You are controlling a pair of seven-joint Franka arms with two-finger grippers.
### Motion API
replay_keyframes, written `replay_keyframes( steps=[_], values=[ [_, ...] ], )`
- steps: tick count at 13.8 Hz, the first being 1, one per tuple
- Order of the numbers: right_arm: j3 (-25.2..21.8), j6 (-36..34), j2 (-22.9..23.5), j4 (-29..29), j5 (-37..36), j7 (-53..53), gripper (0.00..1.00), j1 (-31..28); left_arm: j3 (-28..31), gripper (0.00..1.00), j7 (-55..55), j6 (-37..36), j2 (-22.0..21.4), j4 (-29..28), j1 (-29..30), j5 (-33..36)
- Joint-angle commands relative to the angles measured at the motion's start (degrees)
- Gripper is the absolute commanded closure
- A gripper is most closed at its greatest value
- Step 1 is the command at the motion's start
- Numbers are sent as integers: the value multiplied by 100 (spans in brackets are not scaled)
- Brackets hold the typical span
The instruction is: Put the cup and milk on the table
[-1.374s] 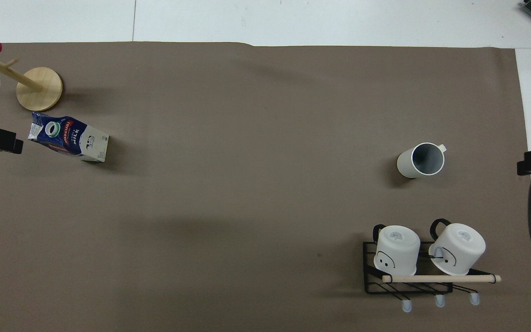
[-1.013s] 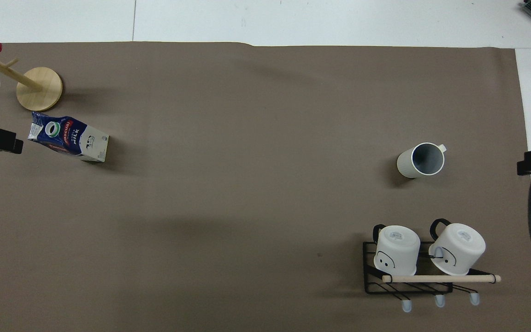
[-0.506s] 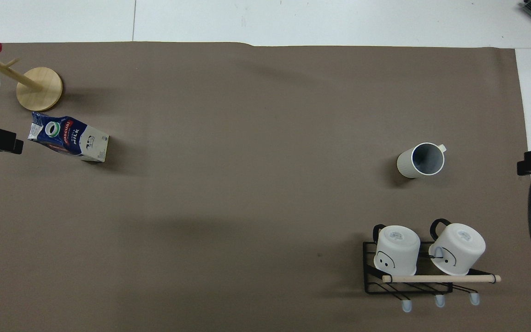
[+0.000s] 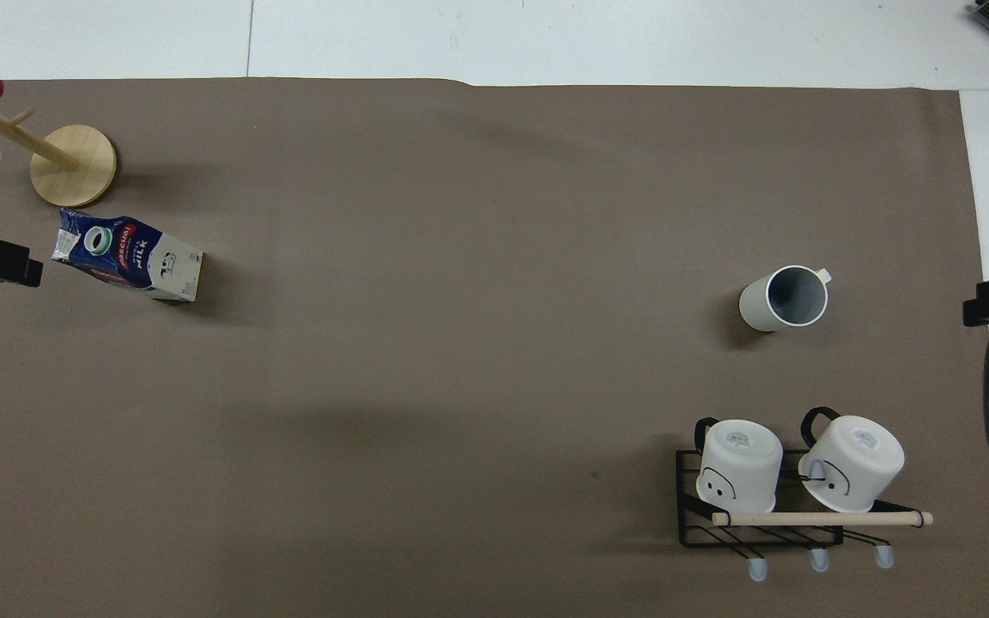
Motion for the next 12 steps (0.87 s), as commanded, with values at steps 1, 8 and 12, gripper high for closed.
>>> replay_keyframes(
  steps=[1, 8, 12],
  values=[
    [30, -35, -50, -5, 62, -152, 0, -70, -14, 0, -18, 19, -152, -173, 44, -49],
    [21, -35, -50, -23, 62, -152, 0, -70, -14, 0, 43, 89, -152, -173, 27, -49],
    [30, -35, -58, -32, 62, -152, 0, -70, -23, 0, 43, 221, -152, -191, 0, -49]
  ],
)
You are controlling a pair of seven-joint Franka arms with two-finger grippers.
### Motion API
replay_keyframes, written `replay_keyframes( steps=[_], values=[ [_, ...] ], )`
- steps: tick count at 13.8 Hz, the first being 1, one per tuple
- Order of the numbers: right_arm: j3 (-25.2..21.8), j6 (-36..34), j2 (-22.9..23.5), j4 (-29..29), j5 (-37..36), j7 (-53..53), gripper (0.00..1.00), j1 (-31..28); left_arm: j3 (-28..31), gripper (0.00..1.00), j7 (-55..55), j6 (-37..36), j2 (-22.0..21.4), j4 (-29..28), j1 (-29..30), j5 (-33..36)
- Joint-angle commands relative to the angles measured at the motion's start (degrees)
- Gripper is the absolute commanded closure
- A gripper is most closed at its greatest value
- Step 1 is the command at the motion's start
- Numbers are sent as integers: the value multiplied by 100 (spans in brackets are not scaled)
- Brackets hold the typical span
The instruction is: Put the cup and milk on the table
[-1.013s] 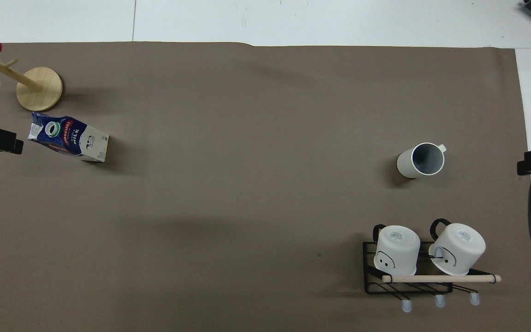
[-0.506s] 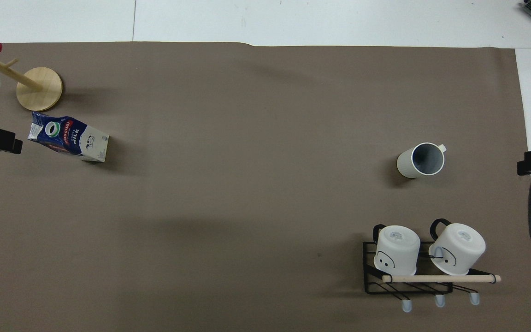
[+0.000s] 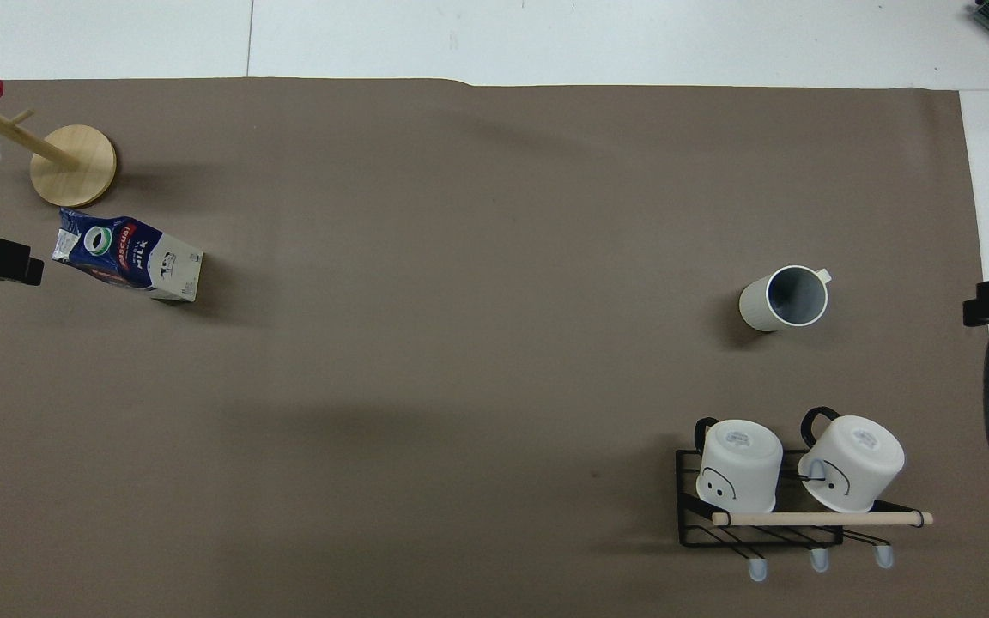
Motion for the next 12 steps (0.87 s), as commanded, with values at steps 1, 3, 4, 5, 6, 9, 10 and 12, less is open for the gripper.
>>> replay_keyframes(
  steps=[1, 3, 4, 5, 6, 9, 10, 12],
  values=[
    [30, -35, -58, -32, 62, -152, 0, -70, -4, 0, 41, 193, -152, -191, 2, -49],
    [30, -35, -58, -32, 71, -143, 0, -70, -4, 0, 41, 202, -152, -191, 2, -49],
    [30, -35, -58, -32, 71, -143, 0, -70, -4, 0, 32, 220, -152, -191, 2, -49],
    [30, -35, -58, -32, 71, -143, 0, -70, -4, 0, 32, 316, -143, -191, 2, -58],
    [30, -35, -58, -32, 71, -143, 0, -70, -4, 0, 32, 386, -134, -191, 2, -58],
    [39, -26, -76, -58, 71, -65, 0, -52, -4, 0, 23, 413, -134, -191, 2, -58],
    [39, -17, -76, -58, 115, 6, 0, -35, -4, 0, 6, 413, -125, -191, 2, -58],
    [56, 9, -93, -84, 141, 68, 0, 9, -4, 0, -3, 422, -125, -191, 11, -58]
  ],
)
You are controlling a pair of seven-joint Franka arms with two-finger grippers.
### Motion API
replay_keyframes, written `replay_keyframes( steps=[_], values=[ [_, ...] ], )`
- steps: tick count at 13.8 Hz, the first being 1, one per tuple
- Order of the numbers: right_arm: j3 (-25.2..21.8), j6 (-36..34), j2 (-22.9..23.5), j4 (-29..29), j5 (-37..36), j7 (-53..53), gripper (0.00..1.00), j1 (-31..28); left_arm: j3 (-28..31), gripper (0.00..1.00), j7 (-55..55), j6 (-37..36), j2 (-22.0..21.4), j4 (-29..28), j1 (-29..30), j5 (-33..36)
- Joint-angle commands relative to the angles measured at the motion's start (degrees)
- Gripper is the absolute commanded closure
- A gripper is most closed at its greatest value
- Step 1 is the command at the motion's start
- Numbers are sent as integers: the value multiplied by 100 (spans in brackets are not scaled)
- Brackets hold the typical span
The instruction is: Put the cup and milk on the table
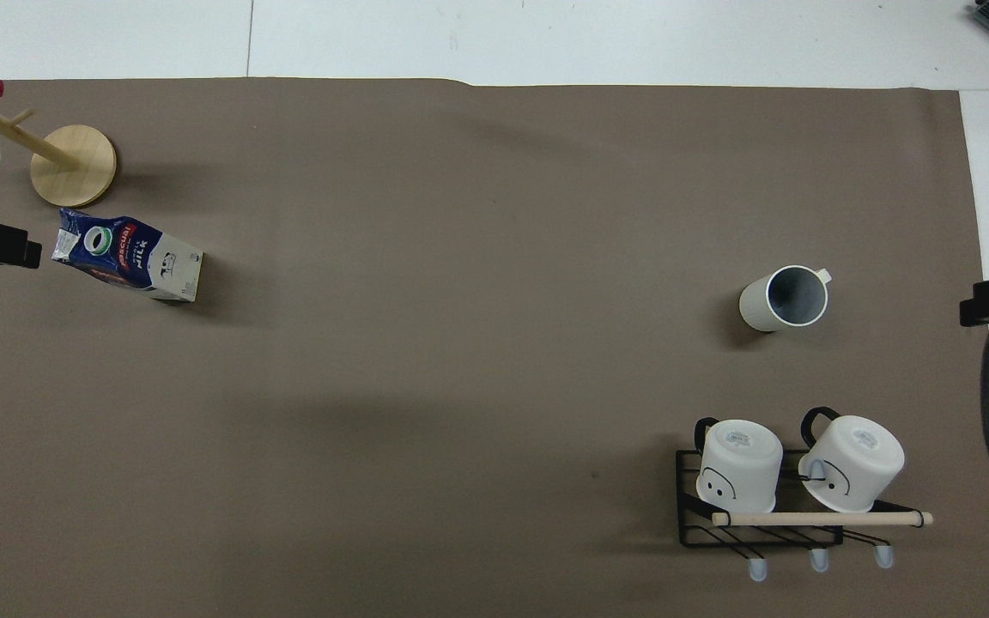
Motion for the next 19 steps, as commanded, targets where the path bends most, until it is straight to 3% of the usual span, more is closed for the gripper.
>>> replay_keyframes(
  steps=[1, 7, 11, 15, 19],
  values=[
    [67, 53, -102, -128, 97, 85, 0, 5, 3, 0, -3, 136, -125, -190, 2, -58],
    [129, 1422, -50, -1216, 97, 374, 0, 356, 3, 0, -38, 136, -134, -199, 2, -58],
    [129, 2494, 354, -1876, 106, 392, 0, 374, 3, 0, -38, 136, -134, -199, 2, -58],
    [129, 3233, 890, -2035, 106, 472, 0, 383, 11, 0, -38, 145, -126, -199, 2, -58],
    [129, 4295, 1066, -2754, 106, 498, 0, 383, 3, 0, -38, 214, -125, -199, 11, -58]
  ],
)
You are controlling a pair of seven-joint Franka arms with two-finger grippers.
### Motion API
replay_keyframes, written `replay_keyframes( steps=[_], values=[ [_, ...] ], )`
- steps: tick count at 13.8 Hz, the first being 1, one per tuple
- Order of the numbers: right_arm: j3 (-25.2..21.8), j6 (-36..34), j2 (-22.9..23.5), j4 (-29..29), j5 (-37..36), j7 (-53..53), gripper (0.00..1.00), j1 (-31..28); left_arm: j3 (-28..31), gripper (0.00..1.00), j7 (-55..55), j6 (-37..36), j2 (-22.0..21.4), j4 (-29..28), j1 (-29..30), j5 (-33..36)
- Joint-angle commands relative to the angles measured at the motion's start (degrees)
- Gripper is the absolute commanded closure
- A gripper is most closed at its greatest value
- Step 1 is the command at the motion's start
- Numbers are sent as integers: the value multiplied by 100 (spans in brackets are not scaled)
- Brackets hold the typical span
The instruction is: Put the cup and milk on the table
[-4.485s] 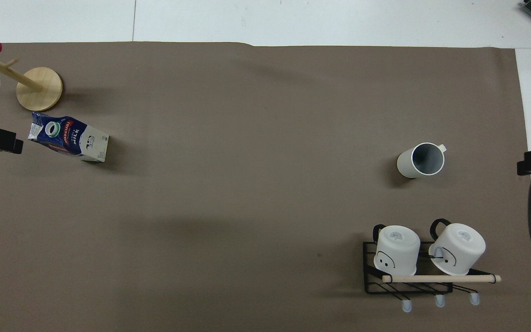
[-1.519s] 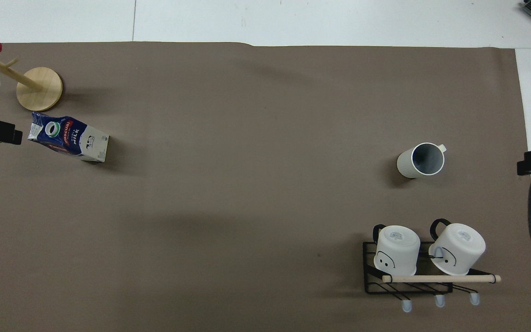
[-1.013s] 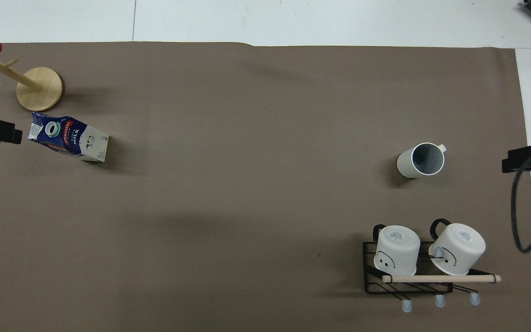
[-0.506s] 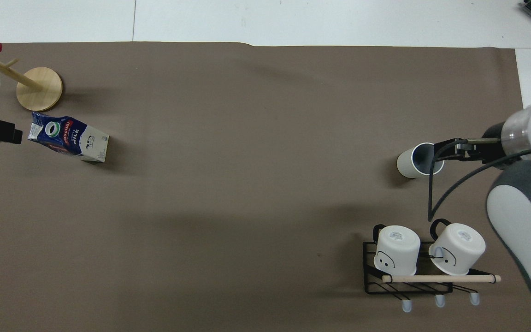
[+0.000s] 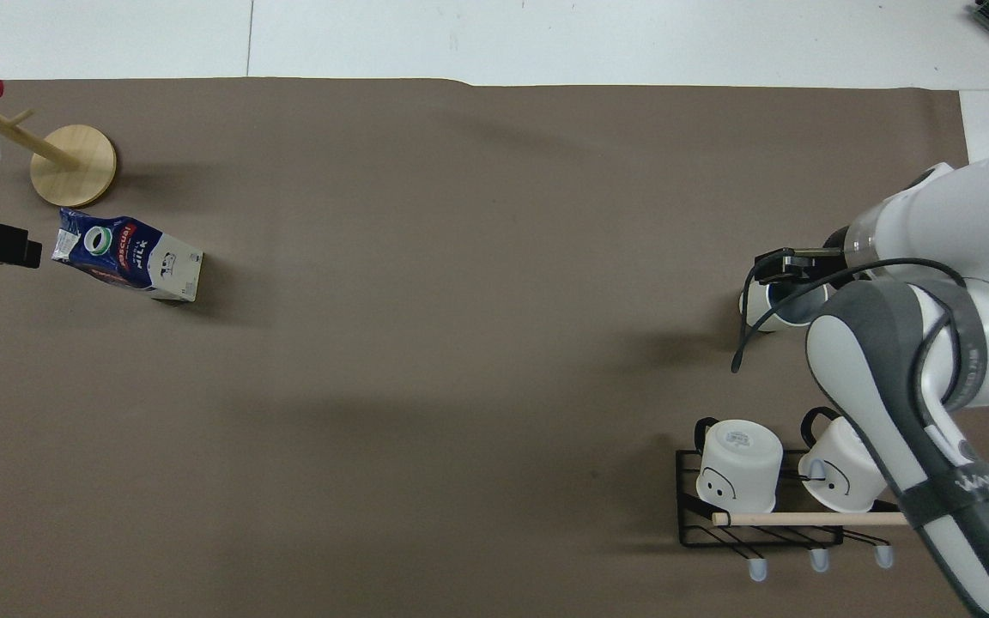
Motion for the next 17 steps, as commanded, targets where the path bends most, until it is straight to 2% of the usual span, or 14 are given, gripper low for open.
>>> replay_keyframes(
  steps=[1, 5, 7, 11, 12, 13, 14, 17],
  values=[
    [12, 713, 21, -529, 50, 199, 0, 25, 3, 0, -36, 237, -126, -195, 11, -58],
    [12, 820, 198, -626, 50, 271, 0, 87, 3, 0, -36, 316, -108, -195, 37, -58],
    [12, 1126, 233, -845, 50, 218, 0, 61, 3, 0, -36, 326, -90, -195, 37, -58],
    [12, 1435, 461, -863, 50, 165, 0, 16, 3, 0, -36, 370, -90, -195, 46, -58],
    [12, 1435, 470, -863, 50, 87, 9, 16, 3, 0, -28, 370, -90, -195, 55, -58],
    [12, 1427, 470, -863, 50, -36, 33, 8, 3, 0, -36, 370, -90, -195, 55, -58],
    [12, 1409, 470, -863, 50, -142, 48, 8, 3, 0, -28, 370, -90, -195, 55, -58],
    [12, 1383, 479, -846, 50, -169, 82, 8, 3, 0, -36, 370, -99, -204, 55, -58]
  ],
)
